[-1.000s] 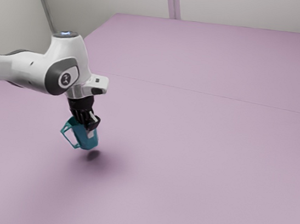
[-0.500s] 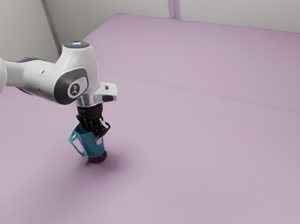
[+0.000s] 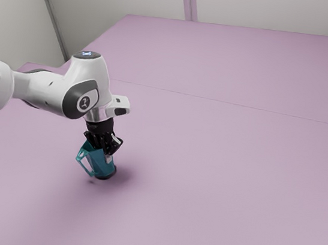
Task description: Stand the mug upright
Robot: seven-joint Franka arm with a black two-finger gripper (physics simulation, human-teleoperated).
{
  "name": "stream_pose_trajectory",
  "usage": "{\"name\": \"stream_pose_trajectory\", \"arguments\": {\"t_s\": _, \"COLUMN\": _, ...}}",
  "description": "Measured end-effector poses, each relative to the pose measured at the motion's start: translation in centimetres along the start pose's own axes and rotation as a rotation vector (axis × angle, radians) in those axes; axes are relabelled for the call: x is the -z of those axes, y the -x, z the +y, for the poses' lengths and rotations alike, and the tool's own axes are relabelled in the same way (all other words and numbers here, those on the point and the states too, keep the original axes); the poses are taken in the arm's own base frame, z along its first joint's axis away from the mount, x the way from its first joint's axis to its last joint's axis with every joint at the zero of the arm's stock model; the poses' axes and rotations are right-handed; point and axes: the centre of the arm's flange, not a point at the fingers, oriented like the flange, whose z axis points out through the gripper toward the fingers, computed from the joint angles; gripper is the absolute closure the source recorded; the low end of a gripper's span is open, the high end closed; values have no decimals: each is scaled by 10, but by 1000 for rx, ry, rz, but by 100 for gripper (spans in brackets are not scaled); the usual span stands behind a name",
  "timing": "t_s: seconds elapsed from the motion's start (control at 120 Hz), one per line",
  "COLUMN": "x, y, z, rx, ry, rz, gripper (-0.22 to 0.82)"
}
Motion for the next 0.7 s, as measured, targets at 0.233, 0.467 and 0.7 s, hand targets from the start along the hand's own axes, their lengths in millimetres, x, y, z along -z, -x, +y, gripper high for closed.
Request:
{"name": "stream_pose_trajectory", "arguments": {"t_s": 0.233, "x": 12, "y": 1, "z": -1, "rx": 22, "ry": 8, "rz": 24, "gripper": 45}}
{"name": "stream_pose_trajectory", "arguments": {"t_s": 0.467, "x": 67, "y": 11, "z": 21, "rx": -8, "ry": 1, "rz": 132, "gripper": 16}}
{"name": "stream_pose_trajectory", "arguments": {"t_s": 0.7, "x": 149, "y": 6, "z": 29, "rx": -15, "ry": 3, "rz": 194, "gripper": 7}}
